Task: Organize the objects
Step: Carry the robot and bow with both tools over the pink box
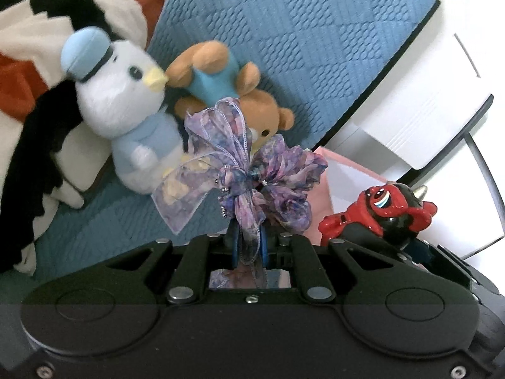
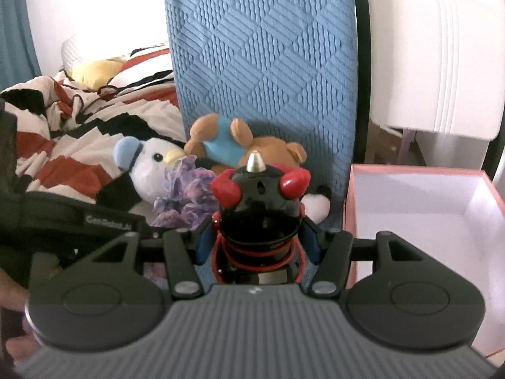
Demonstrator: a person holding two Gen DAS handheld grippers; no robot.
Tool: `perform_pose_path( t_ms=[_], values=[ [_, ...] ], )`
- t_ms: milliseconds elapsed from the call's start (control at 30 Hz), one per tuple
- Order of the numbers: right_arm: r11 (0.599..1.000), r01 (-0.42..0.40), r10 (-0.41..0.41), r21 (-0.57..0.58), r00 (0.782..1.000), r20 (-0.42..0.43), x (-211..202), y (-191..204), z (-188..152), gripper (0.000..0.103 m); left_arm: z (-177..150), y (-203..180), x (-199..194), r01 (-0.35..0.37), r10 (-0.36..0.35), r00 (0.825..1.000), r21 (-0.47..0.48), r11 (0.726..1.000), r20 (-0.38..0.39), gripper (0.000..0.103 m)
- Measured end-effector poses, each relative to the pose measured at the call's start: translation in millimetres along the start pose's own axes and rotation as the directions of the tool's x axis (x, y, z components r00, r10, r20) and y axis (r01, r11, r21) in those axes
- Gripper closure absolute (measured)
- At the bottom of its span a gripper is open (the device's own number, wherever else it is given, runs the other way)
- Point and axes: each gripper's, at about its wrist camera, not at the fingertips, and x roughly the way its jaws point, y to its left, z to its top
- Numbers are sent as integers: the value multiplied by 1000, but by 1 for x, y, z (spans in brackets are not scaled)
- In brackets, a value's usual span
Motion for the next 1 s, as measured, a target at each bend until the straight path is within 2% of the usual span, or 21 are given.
perform_pose_path(
  t_ms=[300,633,767,1000],
  values=[
    [1000,5,-5,-7,999,41,-15,-12,20,44,10,-35,-5,50,-51,998,17,999,24,91],
    [999,49,-47,-17,995,85,-33,-48,27,44,10,-82,5,88,-90,996,64,994,25,91],
    [998,61,-62,16,994,95,-38,-68,30,44,11,-102,10,102,-105,994,83,991,32,91],
    [994,106,-109,29,985,130,-51,-98,37,44,12,-146,22,155,-162,986,150,977,37,91]
  ],
)
